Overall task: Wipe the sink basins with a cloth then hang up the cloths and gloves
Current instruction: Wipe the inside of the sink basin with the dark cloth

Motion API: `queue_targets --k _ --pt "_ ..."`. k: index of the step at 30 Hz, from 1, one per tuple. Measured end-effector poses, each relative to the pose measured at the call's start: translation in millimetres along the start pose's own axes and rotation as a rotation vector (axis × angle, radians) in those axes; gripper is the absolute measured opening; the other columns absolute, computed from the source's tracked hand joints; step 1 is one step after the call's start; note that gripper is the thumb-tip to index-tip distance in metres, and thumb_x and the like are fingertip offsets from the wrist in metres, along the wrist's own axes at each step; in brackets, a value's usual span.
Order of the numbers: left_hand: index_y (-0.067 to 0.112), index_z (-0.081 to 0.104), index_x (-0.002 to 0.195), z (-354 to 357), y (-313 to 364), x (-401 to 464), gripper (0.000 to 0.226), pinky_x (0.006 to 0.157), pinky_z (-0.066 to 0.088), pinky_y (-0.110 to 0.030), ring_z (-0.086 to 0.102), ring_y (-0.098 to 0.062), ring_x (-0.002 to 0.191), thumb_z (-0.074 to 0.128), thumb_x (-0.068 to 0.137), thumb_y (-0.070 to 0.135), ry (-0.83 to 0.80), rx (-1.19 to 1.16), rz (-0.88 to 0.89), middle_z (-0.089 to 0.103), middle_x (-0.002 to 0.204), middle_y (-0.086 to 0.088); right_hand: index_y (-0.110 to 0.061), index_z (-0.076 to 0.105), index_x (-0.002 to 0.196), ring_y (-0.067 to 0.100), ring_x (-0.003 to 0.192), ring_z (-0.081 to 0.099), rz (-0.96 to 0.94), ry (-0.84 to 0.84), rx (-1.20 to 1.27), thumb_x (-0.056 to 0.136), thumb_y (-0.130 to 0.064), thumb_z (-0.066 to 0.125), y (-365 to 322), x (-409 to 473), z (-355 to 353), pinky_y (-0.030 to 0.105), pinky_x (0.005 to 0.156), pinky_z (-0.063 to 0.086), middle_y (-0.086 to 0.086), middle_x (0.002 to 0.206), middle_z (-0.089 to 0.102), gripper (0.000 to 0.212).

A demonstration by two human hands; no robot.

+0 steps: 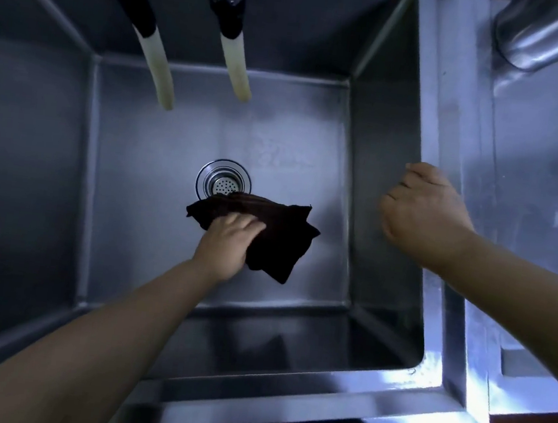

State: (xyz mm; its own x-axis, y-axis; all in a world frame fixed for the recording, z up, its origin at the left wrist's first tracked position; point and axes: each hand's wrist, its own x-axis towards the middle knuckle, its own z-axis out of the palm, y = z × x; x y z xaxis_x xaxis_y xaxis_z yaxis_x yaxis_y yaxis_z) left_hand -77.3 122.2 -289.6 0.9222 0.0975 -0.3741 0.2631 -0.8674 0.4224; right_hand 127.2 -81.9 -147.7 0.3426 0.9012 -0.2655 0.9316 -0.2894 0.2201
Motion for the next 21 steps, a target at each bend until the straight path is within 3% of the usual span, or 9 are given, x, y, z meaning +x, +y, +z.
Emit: queue_targets --k 3,5,7,9,11,13,15,18,21 --pt "0.009 0.071 0.107 -7 -7 -7 0.045 0.092 0.050 -0.041 0.065 -0.026 0.105 0.037 0.078 0.009 0.035 0.394 0.310 0.071 0.100 -0.008 -0.015 0.065 0.081 0.027 0.079 0.058 -0.012 -0.241 0.043 0.070 -0.012 0.063 -26 15 7 0.034 0.084 0.043 0.005 0.078 0.065 0.011" --pt "0.013 0.076 0.087 -14 -15 -17 0.047 0.083 0.056 -0.038 0.070 -0.023 0.089 0.032 0.074 0.013 0.074 0.551 0.410 0.072 0.080 -0.004 -0.017 0.062 0.095 0.024 0.089 0.056 0.072 -0.322 0.205 0.081 -0.015 0.056 -51 30 22 0.028 0.069 0.038 0.003 0.092 0.062 0.016" --pt "0.014 0.075 0.078 -18 -21 -26 0.032 0.082 0.056 -0.035 0.069 -0.024 0.082 0.043 0.074 0.014 0.045 0.658 0.419 0.070 0.075 -0.004 -0.016 0.059 0.107 0.025 0.099 0.055 0.225 -0.430 0.450 0.087 -0.017 0.051 -76 47 47 0.028 0.069 0.040 0.006 0.105 0.060 0.021" --pt "0.013 0.070 0.088 -21 -24 -33 0.019 0.085 0.049 -0.033 0.063 -0.024 0.086 0.054 0.076 0.012 -0.145 0.670 0.294 0.068 0.083 -0.005 -0.012 0.055 0.116 0.027 0.103 0.055 0.406 -0.521 0.664 0.090 -0.019 0.049 -96 59 73 0.030 0.076 0.045 0.010 0.115 0.057 0.028" --pt "0.009 0.054 0.116 -11 -28 -42 0.030 0.086 0.039 -0.033 0.056 -0.025 0.100 0.045 0.087 0.012 -0.423 0.604 0.045 0.063 0.105 -0.007 -0.007 0.050 0.119 0.029 0.104 0.054 0.582 -0.502 0.767 0.093 -0.022 0.050 -112 64 95 0.032 0.077 0.044 0.013 0.120 0.053 0.030" --pt "0.005 0.030 0.138 -2 -34 -49 0.049 0.078 0.039 -0.033 0.058 -0.025 0.102 0.043 0.093 0.020 -0.553 0.431 -0.216 0.061 0.115 -0.009 -0.006 0.045 0.119 0.030 0.104 0.053 0.727 -0.436 0.802 0.092 -0.029 0.055 -128 67 109 0.033 0.074 0.042 0.013 0.121 0.047 0.037" --pt "0.008 0.025 0.141 6 -40 -53 0.053 0.071 0.039 -0.032 0.059 -0.025 0.100 0.043 0.094 0.027 -0.529 0.315 -0.331 0.061 0.114 -0.008 -0.006 0.045 0.119 0.029 0.108 0.048 0.802 -0.382 0.776 0.088 -0.035 0.061 -140 71 117 0.036 0.078 0.043 0.012 0.121 0.046 0.046" --pt "0.013 0.047 0.118 7 -48 -54 0.029 0.069 0.035 -0.031 0.058 -0.025 0.097 0.043 0.093 0.028 -0.386 0.289 -0.331 0.061 0.110 -0.007 -0.006 0.054 0.110 0.029 0.109 0.043 0.825 -0.357 0.668 0.088 -0.039 0.060 -148 77 121 0.035 0.086 0.040 0.013 0.118 0.048 0.040" --pt "0.016 0.052 0.109 -5 -57 -53 0.025 0.069 0.040 -0.029 0.058 -0.025 0.092 0.042 0.094 0.032 -0.334 0.074 -0.443 0.063 0.107 -0.007 -0.008 0.057 0.100 0.025 0.092 0.052 0.850 -0.343 0.780 0.089 -0.032 0.058 -151 84 115 0.031 0.069 0.045 0.009 0.102 0.055 0.026"
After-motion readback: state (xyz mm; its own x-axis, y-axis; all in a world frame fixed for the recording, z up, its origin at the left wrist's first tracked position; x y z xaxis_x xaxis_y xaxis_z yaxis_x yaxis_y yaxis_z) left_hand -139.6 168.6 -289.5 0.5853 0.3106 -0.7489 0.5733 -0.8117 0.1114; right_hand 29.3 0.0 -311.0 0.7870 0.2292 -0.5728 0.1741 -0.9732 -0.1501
